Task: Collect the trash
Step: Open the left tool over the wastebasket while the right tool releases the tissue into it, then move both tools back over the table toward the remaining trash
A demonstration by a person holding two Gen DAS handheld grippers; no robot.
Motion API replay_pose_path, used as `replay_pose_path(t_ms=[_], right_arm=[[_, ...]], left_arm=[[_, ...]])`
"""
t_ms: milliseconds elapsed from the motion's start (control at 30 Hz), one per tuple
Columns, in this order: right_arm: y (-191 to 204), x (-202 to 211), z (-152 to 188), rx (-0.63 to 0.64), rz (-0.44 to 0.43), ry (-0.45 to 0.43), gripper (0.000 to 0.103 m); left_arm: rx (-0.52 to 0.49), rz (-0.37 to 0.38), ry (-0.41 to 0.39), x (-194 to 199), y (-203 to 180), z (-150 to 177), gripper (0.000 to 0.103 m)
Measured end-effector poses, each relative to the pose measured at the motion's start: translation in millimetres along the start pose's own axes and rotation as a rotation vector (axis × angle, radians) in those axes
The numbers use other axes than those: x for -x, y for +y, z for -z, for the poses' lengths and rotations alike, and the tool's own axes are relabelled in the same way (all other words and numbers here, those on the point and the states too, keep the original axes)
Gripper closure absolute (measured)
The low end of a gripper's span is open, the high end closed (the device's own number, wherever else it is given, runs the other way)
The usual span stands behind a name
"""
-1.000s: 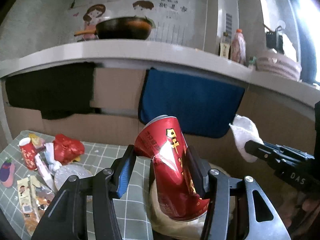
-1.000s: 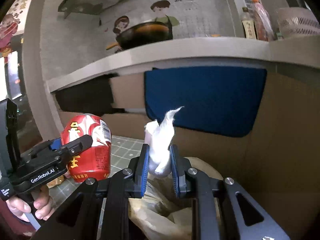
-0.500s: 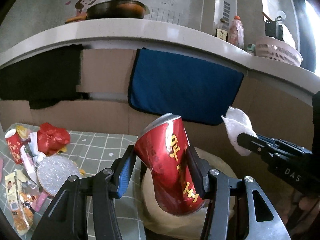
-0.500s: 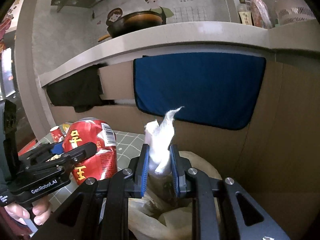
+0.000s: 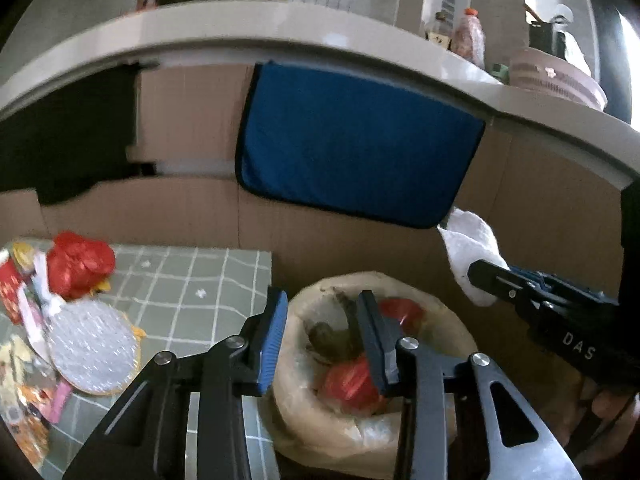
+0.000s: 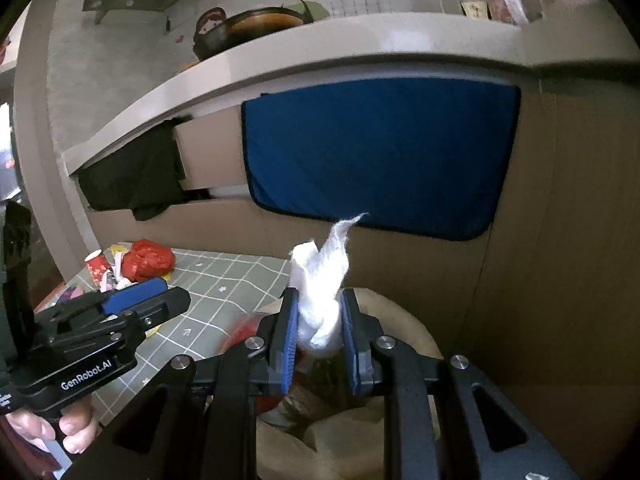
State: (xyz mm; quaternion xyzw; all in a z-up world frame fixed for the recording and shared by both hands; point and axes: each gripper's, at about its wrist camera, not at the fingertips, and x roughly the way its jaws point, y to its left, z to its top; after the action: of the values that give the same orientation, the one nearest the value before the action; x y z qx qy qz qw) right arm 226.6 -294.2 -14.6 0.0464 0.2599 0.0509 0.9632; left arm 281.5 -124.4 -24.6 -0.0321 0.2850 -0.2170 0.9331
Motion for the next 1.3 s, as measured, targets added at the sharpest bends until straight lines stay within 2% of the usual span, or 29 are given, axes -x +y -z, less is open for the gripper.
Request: replay_pose_path(t_ms=[100, 167, 233, 367, 633, 700, 867, 967, 1133, 1200, 1300], right_arm=[[-3.1, -9.8, 6.3, -0.009, -0.040, 0.021, 0.079], [-3.4, -15.3, 9.5, -0.011, -0.045, 0.039, 0.068], [-3.0, -19.7, 12.1, -0.012, -0.038, 0.046, 0.065], [-2.3, -25.5, 14.7, -0.017, -0.053, 0.062, 0.064], [2.4, -25.3, 16.8, -0.014, -0.072, 0.073, 0.064], [8.3, -23.3, 18.4, -0.006, -0.097, 0.074, 0.064], [36.3, -11.5, 20.2, 0.056, -0.089, 0.028, 0.064], [56.1, -7.4, 18.4, 0.078, -0.091, 0.015, 0.064], [91.3, -8.1, 15.6, 0.117, -0.149, 0.017, 0.064], [104.2, -10.0, 16.4, 0.124, -0.176, 0.024, 0.064], [121.3, -14.8, 19.9, 0.143, -0.203, 0.038, 0.064]], left_arm=[[0.033, 0.002, 0.010, -4.4, 7.2, 3.5, 0.065], [0.055, 0.008, 0.026, -6.1, 12.8, 6.2, 0.063], [0.071, 0.004, 0.033, -5.4, 16.4, 8.1, 0.060], [0.087, -0.005, 0.028, 0.5, 22.5, 10.4, 0.056], [0.081, -0.083, -0.009, 21.3, 33.3, 18.5, 0.055], [0.080, -0.100, -0.011, 28.8, 38.0, 21.6, 0.055], [0.104, -0.152, -0.018, 58.2, 55.6, 28.4, 0.055], [0.136, -0.199, -0.048, 86.3, 79.2, 33.2, 0.055], [0.210, -0.319, -0.085, 128.2, 131.6, 47.9, 0.054], [0.282, -0.375, -0.083, 142.1, 164.0, 57.0, 0.053], [0.412, -0.423, -0.074, 154.9, 208.9, 74.6, 0.050]])
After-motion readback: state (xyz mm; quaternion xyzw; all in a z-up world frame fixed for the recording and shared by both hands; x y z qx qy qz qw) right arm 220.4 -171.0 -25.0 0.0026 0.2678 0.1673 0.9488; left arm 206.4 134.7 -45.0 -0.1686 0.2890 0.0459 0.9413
